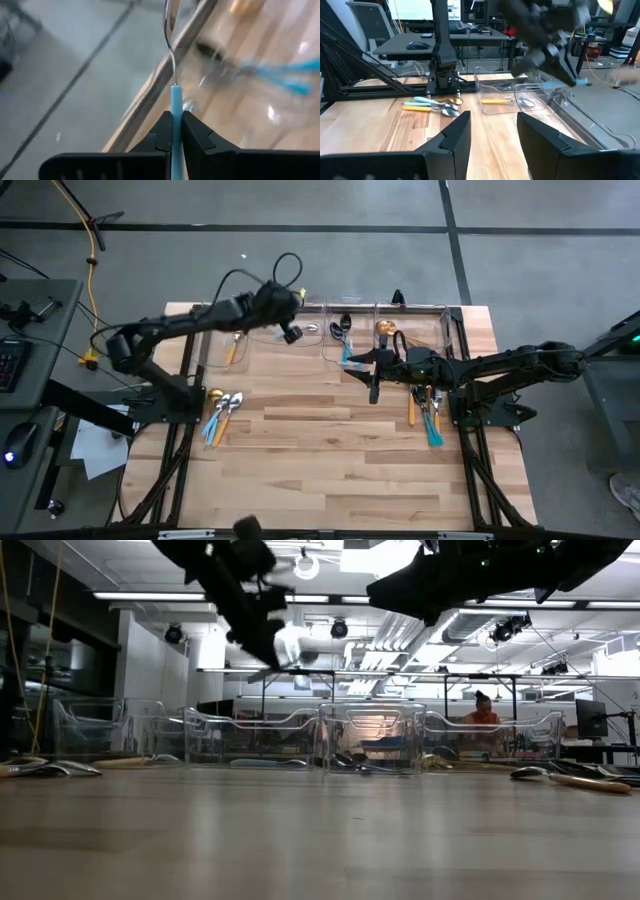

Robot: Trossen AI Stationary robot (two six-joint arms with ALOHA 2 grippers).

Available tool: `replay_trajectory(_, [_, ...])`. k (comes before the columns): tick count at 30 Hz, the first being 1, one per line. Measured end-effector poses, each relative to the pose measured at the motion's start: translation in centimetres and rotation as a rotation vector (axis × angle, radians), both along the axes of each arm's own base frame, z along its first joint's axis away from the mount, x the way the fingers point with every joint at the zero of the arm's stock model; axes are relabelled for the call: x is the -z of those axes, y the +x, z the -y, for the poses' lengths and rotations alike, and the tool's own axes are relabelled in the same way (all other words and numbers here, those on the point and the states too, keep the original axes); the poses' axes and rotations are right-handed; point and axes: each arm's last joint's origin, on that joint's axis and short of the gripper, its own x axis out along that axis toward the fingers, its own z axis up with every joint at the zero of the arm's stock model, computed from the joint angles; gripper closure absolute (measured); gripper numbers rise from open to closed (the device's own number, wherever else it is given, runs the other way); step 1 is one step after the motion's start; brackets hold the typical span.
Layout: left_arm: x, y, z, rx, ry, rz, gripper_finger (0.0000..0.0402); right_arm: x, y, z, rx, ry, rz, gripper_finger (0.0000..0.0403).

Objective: Sort silverware by color (type)
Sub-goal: Put the blue spoon into the middle left transparent bin

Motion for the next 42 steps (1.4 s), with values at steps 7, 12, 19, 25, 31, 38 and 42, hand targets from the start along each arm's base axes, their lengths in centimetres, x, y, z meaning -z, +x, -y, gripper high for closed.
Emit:
replay_trajectory(7, [5.2,-0.7,-4.7,-0.014,-0.174,-0.197,0.0397,0.0,0.0,0.0,-0.001,-0.012,-0.002,0.0258])
replay_trajectory(12, [9.4,-0.4,-6.2,-0.002,-0.249,-0.317,0.0395,0.0,0.0,0.0,-0.001,-0.019,-0.004,0.0258])
replay_trajectory(19, [12.3,0.3,-6.6,0.061,-0.31,-0.361,0.0393,0.0,0.0,0.0,-0.001,-0.02,-0.005,0.0258])
replay_trajectory(25, [12.4,0.2,-6.7,0.067,-0.318,-0.352,0.0392,0.0,0.0,0.0,-0.001,-0.017,-0.005,0.0258])
replay_trajectory(31, [12.3,0.2,-6.7,0.062,-0.318,-0.35,0.0375,0.0,0.0,0.0,-0.001,-0.017,-0.007,0.0258])
replay_trajectory(38, [12.4,0.2,-6.7,0.06,-0.319,-0.352,0.0341,0.1,0.0,0.0,-0.001,-0.017,-0.011,0.0258])
replay_trajectory(42, [12.4,0.2,-6.7,0.06,-0.319,-0.354,0.0321,0.1,0.0,0.0,-0.001,-0.019,-0.012,0.0258])
